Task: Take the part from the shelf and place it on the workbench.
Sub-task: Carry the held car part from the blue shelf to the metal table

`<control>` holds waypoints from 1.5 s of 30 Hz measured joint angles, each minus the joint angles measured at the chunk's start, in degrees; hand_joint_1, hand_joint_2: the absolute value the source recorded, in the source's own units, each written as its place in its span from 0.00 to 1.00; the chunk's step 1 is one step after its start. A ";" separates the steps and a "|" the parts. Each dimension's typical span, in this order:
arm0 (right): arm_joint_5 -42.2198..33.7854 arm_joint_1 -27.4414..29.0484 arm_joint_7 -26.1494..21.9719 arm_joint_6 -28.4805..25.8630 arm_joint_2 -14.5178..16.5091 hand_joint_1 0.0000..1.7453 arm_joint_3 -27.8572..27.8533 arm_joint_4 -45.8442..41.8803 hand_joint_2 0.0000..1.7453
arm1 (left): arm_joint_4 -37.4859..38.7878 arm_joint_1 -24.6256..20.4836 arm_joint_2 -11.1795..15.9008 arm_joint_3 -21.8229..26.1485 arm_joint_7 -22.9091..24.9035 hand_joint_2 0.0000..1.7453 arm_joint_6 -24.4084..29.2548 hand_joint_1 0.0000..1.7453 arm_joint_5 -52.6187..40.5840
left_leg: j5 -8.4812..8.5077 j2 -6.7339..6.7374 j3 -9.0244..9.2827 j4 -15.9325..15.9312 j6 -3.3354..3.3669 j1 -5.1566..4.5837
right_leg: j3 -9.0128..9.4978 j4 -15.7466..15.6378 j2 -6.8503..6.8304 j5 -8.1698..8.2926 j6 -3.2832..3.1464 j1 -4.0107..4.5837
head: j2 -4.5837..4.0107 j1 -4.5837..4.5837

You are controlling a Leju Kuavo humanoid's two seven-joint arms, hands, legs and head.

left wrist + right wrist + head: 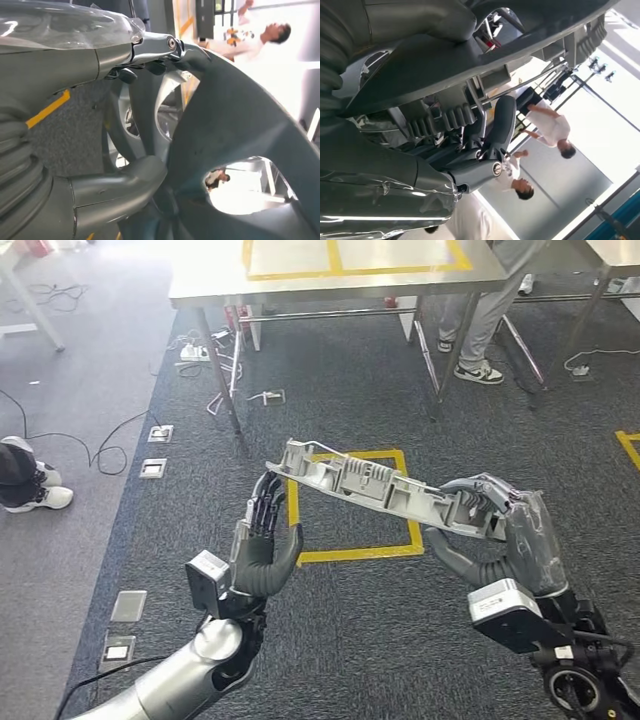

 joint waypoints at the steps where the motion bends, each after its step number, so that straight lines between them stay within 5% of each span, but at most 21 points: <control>1: -0.01 -0.04 0.02 -0.05 0.01 1.00 0.00 0.01 1.00 | -0.01 -0.03 -0.02 0.05 0.02 1.00 -0.05 0.00 -0.10 | -0.23 -0.28 0.14 -0.37 0.42 -0.19 | 0.16 0.02 -0.54 -0.22 0.28 0.17 | 0.00 0.10; 3: -0.04 -0.14 0.04 -0.11 0.03 1.00 -0.01 0.03 1.00 | -0.05 0.06 -0.03 0.17 0.05 1.00 -0.11 0.00 -0.22 | -0.37 -1.78 0.16 -0.35 1.30 -0.11 | 0.51 0.08 -1.18 -0.78 0.86 0.06 | 0.00 0.47; 5: -0.15 -0.22 0.06 -0.17 0.05 1.00 -0.03 0.08 1.00 | -0.16 0.03 -0.06 0.25 0.10 1.00 -0.19 0.00 -0.30 | -0.43 -2.99 0.47 -0.53 1.99 0.12 | -0.43 2.80 1.01 -2.89 1.20 -0.30 | 0.00 0.78; 8: -0.69 -0.22 0.13 -0.46 0.05 1.00 -0.02 0.16 1.00 | -0.28 -0.07 -0.27 0.26 0.62 1.00 -0.43 0.00 -0.47 | -0.58 -4.44 0.72 -0.57 2.69 0.05 | -6.23 14.85 5.02 -8.12 1.17 -0.24 | 0.00 1.44; 10: -1.33 -0.04 0.24 -0.67 0.05 1.00 0.02 0.22 1.00 | -0.28 -0.01 -0.32 0.26 1.01 1.00 -0.49 0.00 -0.58 | -0.73 -5.45 0.97 -0.53 2.86 -0.12 | -8.70 18.51 5.53 -7.89 1.05 -0.11 | 0.00 1.51; 13: -1.97 0.11 0.22 -0.75 0.05 1.00 0.01 0.38 1.00 | -0.28 -0.04 -0.34 0.26 1.33 1.00 -0.50 0.00 -0.62 | -1.12 -6.68 1.71 -0.46 2.66 -0.22 | -5.46 8.86 5.86 -0.95 0.37 -0.06 | 0.00 1.67; 15: -2.01 0.11 0.15 -0.75 0.05 1.00 0.00 0.43 1.00 | -0.28 -0.13 -0.36 0.26 1.57 1.00 -0.49 0.00 -0.67 | -1.23 -7.14 1.66 -0.25 2.25 -0.39 | -3.05 2.86 6.27 1.37 -0.03 0.09 | 0.00 1.74; 33: -2.62 1.53 -0.32 -2.29 0.06 1.00 0.02 0.78 1.00 | -0.31 -1.12 -0.55 0.26 2.20 1.00 -0.06 0.00 -1.45 | -0.92 -6.93 1.53 -0.87 1.54 -0.39 | -2.30 1.03 6.69 1.01 -0.37 0.39 | 0.00 1.17; 45: -3.44 2.30 -0.85 -2.28 0.12 1.00 -0.02 0.97 1.00 | -0.46 -1.15 -0.52 0.26 2.94 1.00 -0.05 0.00 -2.15 | -1.03 -6.94 1.48 -0.74 1.68 -0.56 | -2.10 0.63 6.63 1.07 -0.23 0.14 | 0.00 1.17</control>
